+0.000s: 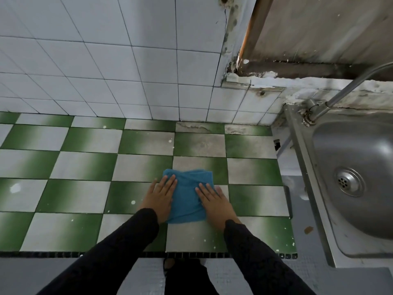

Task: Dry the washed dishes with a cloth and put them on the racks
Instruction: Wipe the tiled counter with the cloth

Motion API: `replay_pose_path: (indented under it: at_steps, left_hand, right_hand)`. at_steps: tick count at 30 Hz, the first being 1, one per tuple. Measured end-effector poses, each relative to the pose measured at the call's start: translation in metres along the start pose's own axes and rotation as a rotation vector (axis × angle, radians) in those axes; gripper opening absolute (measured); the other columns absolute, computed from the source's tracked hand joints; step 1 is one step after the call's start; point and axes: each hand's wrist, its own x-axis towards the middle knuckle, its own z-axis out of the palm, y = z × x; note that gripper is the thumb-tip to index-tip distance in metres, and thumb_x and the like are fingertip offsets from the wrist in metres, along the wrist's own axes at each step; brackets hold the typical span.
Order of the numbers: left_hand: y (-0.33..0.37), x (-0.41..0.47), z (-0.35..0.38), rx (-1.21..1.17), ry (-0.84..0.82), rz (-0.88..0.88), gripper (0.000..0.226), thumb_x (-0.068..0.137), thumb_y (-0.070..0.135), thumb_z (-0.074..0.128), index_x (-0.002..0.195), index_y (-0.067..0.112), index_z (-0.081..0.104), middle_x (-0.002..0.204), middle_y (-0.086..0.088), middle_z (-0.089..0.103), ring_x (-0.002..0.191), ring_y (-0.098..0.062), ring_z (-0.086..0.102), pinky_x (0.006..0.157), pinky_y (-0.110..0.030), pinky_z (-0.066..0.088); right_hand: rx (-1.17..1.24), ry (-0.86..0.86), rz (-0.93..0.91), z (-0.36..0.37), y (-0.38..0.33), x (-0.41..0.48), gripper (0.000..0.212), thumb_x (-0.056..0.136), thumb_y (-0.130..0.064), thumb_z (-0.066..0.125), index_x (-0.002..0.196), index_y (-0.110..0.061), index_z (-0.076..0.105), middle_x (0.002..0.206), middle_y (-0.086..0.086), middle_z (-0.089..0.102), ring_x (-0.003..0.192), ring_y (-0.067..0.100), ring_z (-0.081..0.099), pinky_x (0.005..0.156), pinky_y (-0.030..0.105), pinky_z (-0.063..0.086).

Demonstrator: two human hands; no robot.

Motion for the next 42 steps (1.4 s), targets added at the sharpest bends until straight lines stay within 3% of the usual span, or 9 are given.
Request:
replay_pose_path:
  at_steps: [2, 4, 10, 14, 17, 22, 30, 36, 42]
  left_hand:
    - [0.004, 0.019, -0.009, 0.01, -0.017, 0.003, 0.062, 0.106, 0.032, 0.017, 0.148, 0.012, -0.024, 0.151, -0.002, -0.032, 0.15, -0.023, -0.015, 0.12, -0.045, -0.007]
    - [0.008, 0.039, -0.019, 0.041, -0.038, 0.002, 0.063, 0.105, 0.029, 0.018, 0.15, 0.011, -0.023, 0.148, -0.002, -0.035, 0.15, -0.024, -0.017, 0.119, -0.045, -0.009]
    - [0.011, 0.072, -0.053, -0.018, -0.059, 0.005, 0.068, 0.099, 0.024, 0.032, 0.157, 0.012, -0.003, 0.164, -0.005, -0.012, 0.152, -0.029, -0.006, 0.12, -0.046, -0.004]
    - [0.006, 0.055, -0.05, -0.236, 0.221, 0.202, 0.041, 0.084, 0.029, 0.041, 0.116, 0.014, 0.06, 0.121, -0.008, 0.063, 0.106, -0.029, 0.066, 0.088, -0.039, 0.053]
    - [0.004, 0.041, -0.034, -0.244, 0.251, 0.288, 0.032, 0.083, 0.044, 0.044, 0.097, 0.02, 0.06, 0.099, 0.001, 0.06, 0.082, -0.017, 0.064, 0.068, -0.028, 0.056]
    - [0.01, 0.032, -0.027, -0.313, 0.033, 0.217, 0.064, 0.073, 0.072, 0.04, 0.11, 0.023, 0.057, 0.118, 0.0, 0.051, 0.106, -0.02, 0.051, 0.091, -0.035, 0.047]
    - [0.02, 0.008, -0.022, -0.201, 0.305, 0.161, 0.026, 0.073, 0.041, 0.042, 0.075, 0.024, 0.062, 0.083, 0.001, 0.055, 0.068, -0.021, 0.061, 0.066, -0.033, 0.052]
    - [-0.01, -0.043, -0.004, -0.272, 0.216, -0.033, 0.025, 0.073, 0.039, 0.039, 0.08, 0.02, 0.054, 0.082, 0.001, 0.055, 0.07, -0.022, 0.055, 0.063, -0.036, 0.049]
    - [-0.027, -0.058, 0.005, -0.205, 0.058, 0.068, 0.03, 0.077, 0.019, 0.057, 0.107, 0.018, 0.058, 0.12, -0.003, 0.057, 0.111, -0.028, 0.058, 0.095, -0.044, 0.047]
  right_hand:
    - [0.008, 0.083, 0.041, -0.01, 0.019, 0.009, 0.069, 0.104, -0.012, 0.034, 0.161, -0.016, -0.003, 0.167, 0.001, -0.01, 0.155, 0.022, -0.004, 0.115, 0.041, -0.023]
    - [0.051, 0.081, 0.109, -0.023, 0.037, 0.014, 0.07, 0.106, -0.01, 0.03, 0.159, -0.018, -0.016, 0.167, 0.005, -0.017, 0.155, 0.026, -0.012, 0.119, 0.04, -0.016]
    - [0.119, 0.12, 0.033, -0.059, 0.077, 0.031, 0.064, 0.107, -0.024, 0.041, 0.162, -0.019, 0.009, 0.17, 0.0, -0.003, 0.156, 0.023, -0.01, 0.124, 0.044, -0.009]
    - [0.084, 0.131, -0.142, -0.053, 0.062, 0.032, 0.071, 0.1, -0.025, 0.047, 0.161, -0.017, 0.012, 0.17, 0.002, 0.008, 0.157, 0.023, -0.001, 0.119, 0.038, -0.016]
    - [0.036, 0.143, -0.09, -0.041, 0.054, 0.034, 0.075, 0.093, -0.019, 0.055, 0.16, -0.013, 0.019, 0.169, 0.005, 0.01, 0.156, 0.024, 0.01, 0.124, 0.043, -0.006]
    - [-0.025, 0.292, 0.013, -0.027, 0.059, 0.03, 0.061, 0.049, -0.013, 0.091, 0.106, -0.018, 0.071, 0.121, 0.013, 0.068, 0.106, 0.032, 0.068, 0.096, 0.048, 0.054]
    - [0.148, 0.571, 0.018, -0.035, 0.035, 0.01, 0.017, 0.076, -0.015, 0.069, 0.092, -0.01, 0.066, 0.101, 0.008, 0.067, 0.092, 0.027, 0.065, 0.089, 0.041, 0.057]
    - [0.22, 0.491, -0.132, -0.012, -0.014, -0.016, 0.022, 0.08, -0.024, 0.047, 0.086, -0.009, 0.062, 0.095, 0.008, 0.064, 0.087, 0.027, 0.062, 0.085, 0.036, 0.053]
    - [0.147, 0.26, -0.073, 0.012, -0.049, -0.028, 0.038, 0.067, -0.033, 0.071, 0.098, -0.014, 0.062, 0.109, 0.009, 0.067, 0.1, 0.028, 0.068, 0.092, 0.041, 0.057]
